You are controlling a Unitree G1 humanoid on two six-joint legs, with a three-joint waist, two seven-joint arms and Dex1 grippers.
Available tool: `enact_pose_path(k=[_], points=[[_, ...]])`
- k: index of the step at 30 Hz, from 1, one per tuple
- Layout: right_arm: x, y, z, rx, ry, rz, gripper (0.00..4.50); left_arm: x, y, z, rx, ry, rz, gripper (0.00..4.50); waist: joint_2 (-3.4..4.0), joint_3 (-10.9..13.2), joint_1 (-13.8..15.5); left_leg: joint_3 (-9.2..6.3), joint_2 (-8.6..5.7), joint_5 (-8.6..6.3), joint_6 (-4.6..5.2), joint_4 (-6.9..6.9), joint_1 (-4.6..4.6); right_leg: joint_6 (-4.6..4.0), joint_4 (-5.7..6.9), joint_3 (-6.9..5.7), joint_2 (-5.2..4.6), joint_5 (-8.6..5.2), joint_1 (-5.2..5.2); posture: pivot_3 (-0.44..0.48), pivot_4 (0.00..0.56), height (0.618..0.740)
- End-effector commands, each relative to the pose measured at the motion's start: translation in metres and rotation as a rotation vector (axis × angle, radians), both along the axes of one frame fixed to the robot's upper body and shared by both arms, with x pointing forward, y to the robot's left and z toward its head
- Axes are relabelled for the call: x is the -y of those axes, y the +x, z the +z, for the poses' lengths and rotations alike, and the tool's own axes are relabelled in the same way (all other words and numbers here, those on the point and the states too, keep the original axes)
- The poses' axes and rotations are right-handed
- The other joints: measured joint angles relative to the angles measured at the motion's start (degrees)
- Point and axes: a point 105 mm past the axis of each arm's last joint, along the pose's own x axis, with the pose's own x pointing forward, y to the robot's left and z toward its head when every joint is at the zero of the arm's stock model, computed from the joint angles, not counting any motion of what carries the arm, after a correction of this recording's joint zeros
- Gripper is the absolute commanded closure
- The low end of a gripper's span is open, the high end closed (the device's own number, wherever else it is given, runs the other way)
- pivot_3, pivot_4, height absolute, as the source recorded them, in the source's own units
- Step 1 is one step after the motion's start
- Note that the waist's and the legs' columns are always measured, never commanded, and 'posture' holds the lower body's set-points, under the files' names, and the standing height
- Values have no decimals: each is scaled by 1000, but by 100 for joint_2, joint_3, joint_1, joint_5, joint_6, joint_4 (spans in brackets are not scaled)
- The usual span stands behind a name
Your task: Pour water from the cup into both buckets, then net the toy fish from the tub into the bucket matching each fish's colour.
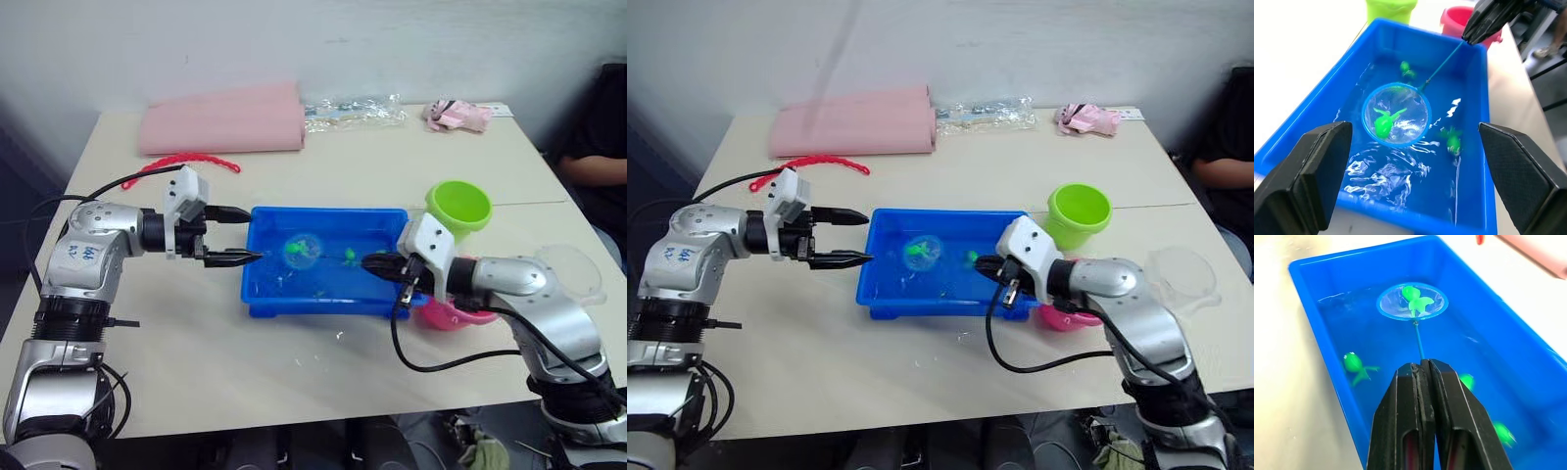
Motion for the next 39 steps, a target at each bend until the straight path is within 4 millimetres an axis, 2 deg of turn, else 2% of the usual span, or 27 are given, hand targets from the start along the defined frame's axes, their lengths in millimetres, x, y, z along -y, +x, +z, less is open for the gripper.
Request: enact_pose_path(k=[1,5,9,15,17,22,29,35,39], points=[[22,-16,28,70,18,-62,4500,21,1,9,9,-50,-83,31,0,0,56,0,1,0,0,2,-1,0,-1,0,1,0,0,0,150,738],[48,-28,39,72,17,-157,4500,44,6,10,27,-82,-128,31,0,0,126,2,1,0,1,4,1,1,1,3,1,1,1,0,150,738],[86,-38,53,111,0,-326,4500,72,11,12,46,-140,-169,31,-1,0,194,-1,0,0,4,8,1,2,-1,3,1,1,4,0,150,738],[121,-46,67,166,-29,-473,4500,77,11,10,54,-133,-195,31,0,-1,198,2,3,-1,7,7,3,5,-3,6,3,3,3,0,150,738],[141,-47,72,190,-57,-554,4500,77,12,10,58,-124,-200,31,-1,-1,208,2,1,-1,7,8,4,5,-4,6,2,3,4,0,150,738],[178,-37,83,275,-172,-700,4500,76,14,12,67,-120,-202,31,-1,-1,232,3,-3,0,9,11,4,7,-8,8,-1,4,6,0,150,738],[188,-3,73,451,-568,-671,4500,75,12,11,71,-119,-196,31,0,-1,216,8,-1,1,9,11,7,7,-6,10,0,4,5,0,150,738],[187,18,62,702,-1088,-414,4500,66,11,13,80,-116,-157,31,0,0,169,10,0,2,7,8,6,7,-5,11,0,4,2,0,150,738],[190,19,70,850,-1285,-283,4500,59,10,12,79,-114,-133,31,1,0,135,10,2,3,5,7,6,8,-4,12,-1,3,2,0,150,738]])
